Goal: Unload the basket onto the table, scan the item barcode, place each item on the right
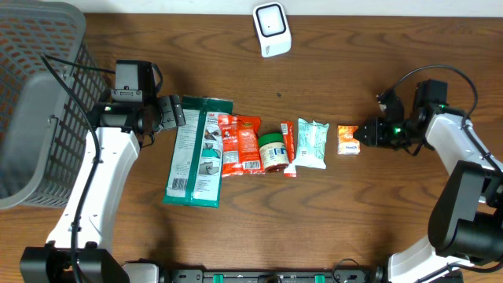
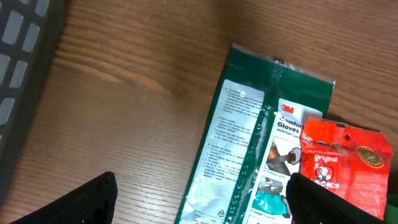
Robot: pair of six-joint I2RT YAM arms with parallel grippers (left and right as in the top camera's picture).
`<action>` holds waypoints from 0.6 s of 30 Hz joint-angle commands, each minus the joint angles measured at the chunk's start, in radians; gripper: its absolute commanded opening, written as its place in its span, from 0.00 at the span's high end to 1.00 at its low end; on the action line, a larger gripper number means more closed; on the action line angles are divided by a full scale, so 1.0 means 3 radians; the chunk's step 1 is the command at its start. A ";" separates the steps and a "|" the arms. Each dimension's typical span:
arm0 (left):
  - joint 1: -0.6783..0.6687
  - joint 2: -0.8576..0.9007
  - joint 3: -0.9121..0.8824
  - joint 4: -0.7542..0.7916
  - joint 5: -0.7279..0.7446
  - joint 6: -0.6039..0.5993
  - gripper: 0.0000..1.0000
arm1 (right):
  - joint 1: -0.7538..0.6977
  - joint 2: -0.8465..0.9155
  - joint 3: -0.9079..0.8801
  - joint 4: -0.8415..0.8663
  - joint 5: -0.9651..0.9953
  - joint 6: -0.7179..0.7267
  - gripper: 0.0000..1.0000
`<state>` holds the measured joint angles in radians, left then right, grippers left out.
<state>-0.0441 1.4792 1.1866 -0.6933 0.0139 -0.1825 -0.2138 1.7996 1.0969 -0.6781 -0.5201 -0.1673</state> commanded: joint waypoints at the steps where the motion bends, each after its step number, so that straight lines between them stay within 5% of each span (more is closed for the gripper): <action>1: 0.0005 -0.0011 0.0041 -0.0006 -0.0008 0.0022 0.13 | 0.0020 -0.0045 -0.0191 0.0203 -0.0130 -0.0043 0.51; 14: 0.0006 -0.0011 0.0041 -0.0006 -0.0008 0.0022 0.13 | 0.0020 -0.0045 -0.0746 0.1041 -0.0134 0.0135 0.54; 18: 0.0005 -0.0011 0.0041 -0.0006 -0.0008 0.0022 0.13 | 0.0020 -0.0046 -0.0785 0.1104 -0.0263 0.0134 0.69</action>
<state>-0.0441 1.4792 1.1866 -0.6930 0.0139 -0.1825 -0.2138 1.7927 0.8837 -0.3485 -0.5732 -0.1390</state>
